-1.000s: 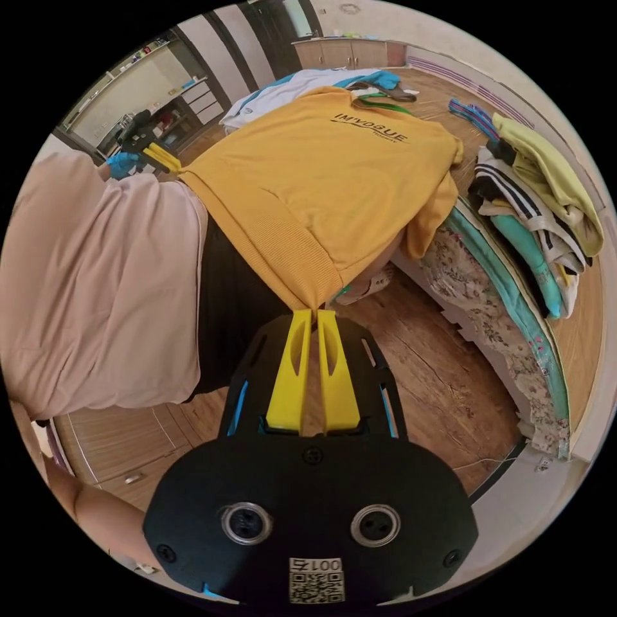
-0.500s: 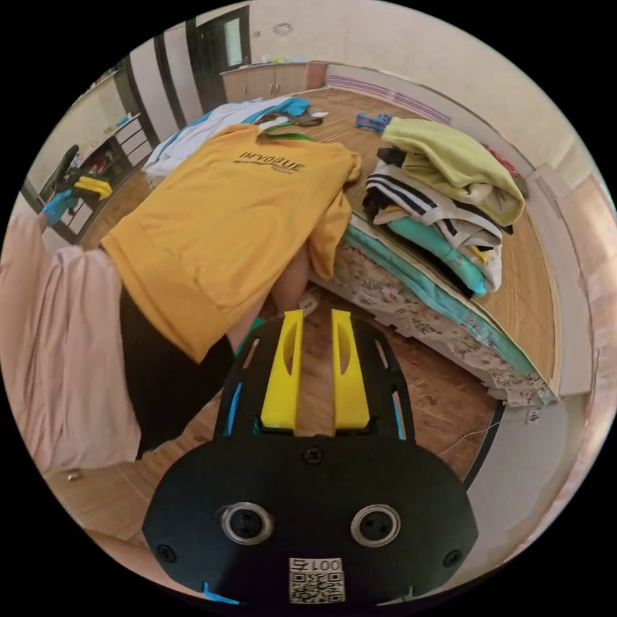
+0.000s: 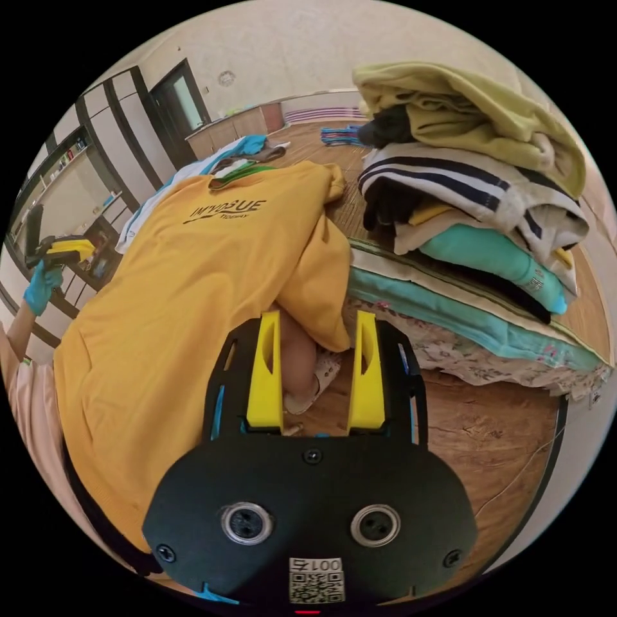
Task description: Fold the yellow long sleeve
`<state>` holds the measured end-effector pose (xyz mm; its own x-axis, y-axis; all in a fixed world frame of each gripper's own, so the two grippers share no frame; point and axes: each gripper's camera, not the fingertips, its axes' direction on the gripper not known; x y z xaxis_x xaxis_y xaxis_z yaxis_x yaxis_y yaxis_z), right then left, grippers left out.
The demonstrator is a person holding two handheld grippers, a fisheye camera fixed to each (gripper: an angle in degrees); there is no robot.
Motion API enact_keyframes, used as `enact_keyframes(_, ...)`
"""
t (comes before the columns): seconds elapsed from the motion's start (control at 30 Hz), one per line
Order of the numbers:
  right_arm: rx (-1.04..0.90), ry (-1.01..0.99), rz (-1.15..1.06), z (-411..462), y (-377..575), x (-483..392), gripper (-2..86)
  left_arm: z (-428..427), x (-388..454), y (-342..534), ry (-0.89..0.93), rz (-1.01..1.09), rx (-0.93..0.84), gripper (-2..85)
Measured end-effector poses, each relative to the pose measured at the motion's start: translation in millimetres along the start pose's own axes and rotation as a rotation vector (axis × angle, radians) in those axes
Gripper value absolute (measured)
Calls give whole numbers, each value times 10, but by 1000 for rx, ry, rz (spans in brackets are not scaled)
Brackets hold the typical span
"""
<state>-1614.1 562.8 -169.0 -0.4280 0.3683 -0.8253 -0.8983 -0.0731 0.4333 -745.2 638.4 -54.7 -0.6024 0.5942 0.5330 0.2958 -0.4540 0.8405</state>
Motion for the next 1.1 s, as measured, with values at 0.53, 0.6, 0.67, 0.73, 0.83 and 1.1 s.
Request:
enact_keyframes(0.53,109,226,-38,-359,-375,-310,12,574,565,-695,59,82,-11,-7)
enact_keyframes(0.6,145,321,-63,-507,-453,-415,11,598,615,-739,60,91,-5,-8)
enact_keyframes(0.67,205,366,-63,-680,-532,-506,11,621,668,-788,62,108,-3,-7)
enact_keyframes(0.73,290,345,-81,-895,-633,-646,11,644,734,-862,71,132,5,-7)
enact_keyframes(0.83,346,363,-153,-1057,-763,-916,13,659,786,-967,81,141,34,-1)
enact_keyframes(1.1,172,-47,-420,-758,-938,-1587,40,724,694,-1013,57,80,88,21)
